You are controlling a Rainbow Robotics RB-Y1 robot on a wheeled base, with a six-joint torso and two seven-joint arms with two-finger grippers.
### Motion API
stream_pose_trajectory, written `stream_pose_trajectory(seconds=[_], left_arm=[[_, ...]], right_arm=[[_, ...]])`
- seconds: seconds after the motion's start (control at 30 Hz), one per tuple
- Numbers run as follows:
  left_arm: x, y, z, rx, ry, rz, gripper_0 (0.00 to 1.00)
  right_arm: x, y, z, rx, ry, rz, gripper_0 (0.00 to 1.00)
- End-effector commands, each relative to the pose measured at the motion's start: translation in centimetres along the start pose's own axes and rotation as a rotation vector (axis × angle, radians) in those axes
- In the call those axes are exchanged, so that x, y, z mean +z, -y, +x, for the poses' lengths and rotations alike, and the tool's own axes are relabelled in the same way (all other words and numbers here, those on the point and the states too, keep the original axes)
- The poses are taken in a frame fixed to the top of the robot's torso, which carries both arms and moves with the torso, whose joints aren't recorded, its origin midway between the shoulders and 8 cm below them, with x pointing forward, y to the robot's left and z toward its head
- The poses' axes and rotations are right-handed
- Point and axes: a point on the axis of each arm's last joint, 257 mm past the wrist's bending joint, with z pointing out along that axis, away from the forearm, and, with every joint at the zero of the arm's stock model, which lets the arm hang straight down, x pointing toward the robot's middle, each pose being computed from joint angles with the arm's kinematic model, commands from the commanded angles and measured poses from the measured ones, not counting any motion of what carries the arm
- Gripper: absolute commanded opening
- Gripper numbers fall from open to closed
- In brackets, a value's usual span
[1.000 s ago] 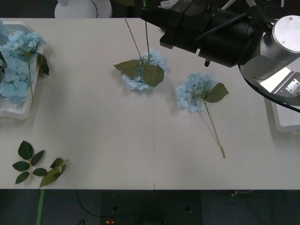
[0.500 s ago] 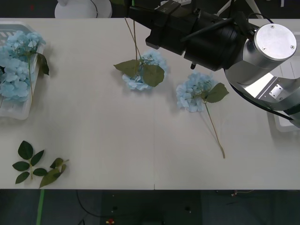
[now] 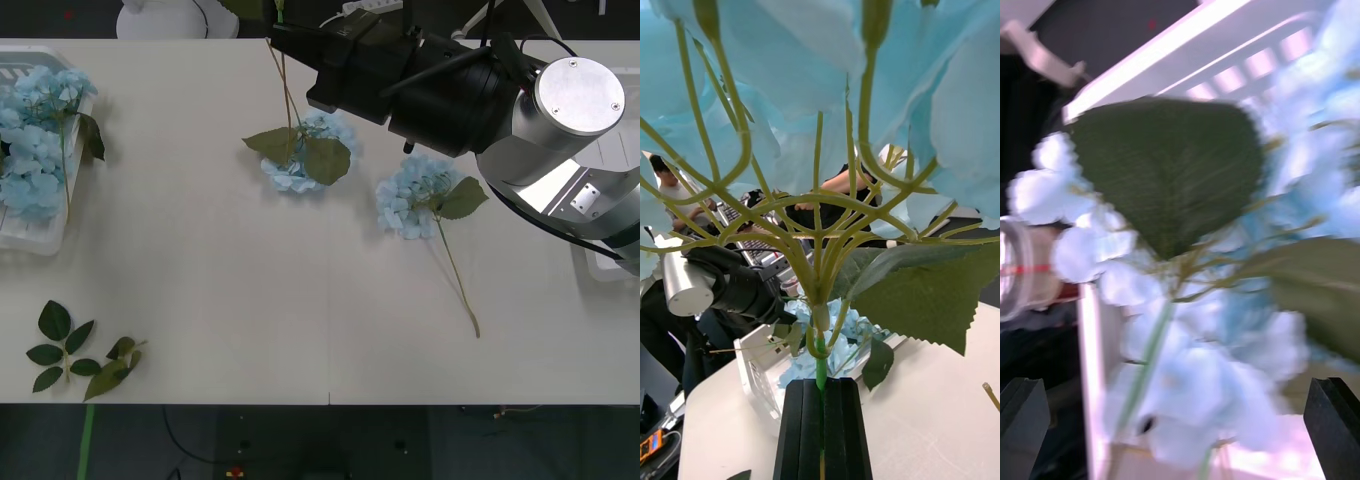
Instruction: Place the red flowers into the right box and the blue flowers into the left box. If a person shows an open palm, hand one flower to the person first, then continue sorting.
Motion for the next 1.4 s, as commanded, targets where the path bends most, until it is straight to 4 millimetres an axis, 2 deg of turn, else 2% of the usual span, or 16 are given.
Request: stream_pose_trajectory(seconds=[0.03,0.17,0.4,0.5,0.6,0.8,0.83,1.03,1.07,1.13,1.23,1.3,1.4], left_arm=[[-3.7,-0.2,-0.8,-0.075,0.068,0.096,1.0],[-6.1,1.5,1.1,-0.12,0.072,0.179,1.0],[-11.9,3.9,4.9,-0.078,0.078,0.268,1.0],[-13.8,4.8,5.8,-0.044,0.088,0.283,1.0],[-16.1,6.7,5.8,-0.028,0.115,0.333,1.0],[-21.0,13.8,4.3,-0.075,0.183,0.543,1.0],[-22.2,16.1,4.2,-0.093,0.197,0.605,1.0],[-25.1,24.4,2.7,-0.188,0.287,0.814,1.0],[-25.3,25.2,2.5,-0.197,0.297,0.831,1.0],[-26.3,28.0,1.3,-0.228,0.342,0.896,1.0],[-28.0,31.1,-0.4,-0.293,0.394,0.984,1.0],[-29.9,33.7,-2.1,-0.362,0.437,1.073,1.0],[-31.6,36.2,-3.9,-0.433,0.477,1.149,1.0]], right_arm=[[1.6,-2.6,-1.6,-0.046,0.034,-0.05,0.0],[1.7,-2.6,-1.7,-0.043,0.04,-0.045,0.0],[1.8,-2.5,-1.7,-0.045,0.044,-0.042,0.0],[1.9,-2.7,-1.7,-0.041,0.046,-0.046,0.0],[1.9,-2.7,-1.7,-0.039,0.046,-0.044,0.0],[2.0,-2.8,-1.4,-0.038,0.043,-0.046,0.0],[2.0,-2.8,-1.3,-0.035,0.044,-0.044,0.0],[2.1,-2.8,-1.1,-0.035,0.043,-0.039,0.0],[2.1,-2.8,-1.1,-0.032,0.043,-0.039,0.0],[2.2,-2.8,-1.1,-0.033,0.042,-0.041,0.0],[2.2,-2.8,-1.1,-0.033,0.042,-0.041,0.0],[2.2,-2.9,-1.0,-0.032,0.041,-0.042,0.0],[2.2,-2.9,-0.9,-0.032,0.04,-0.04,0.0]])
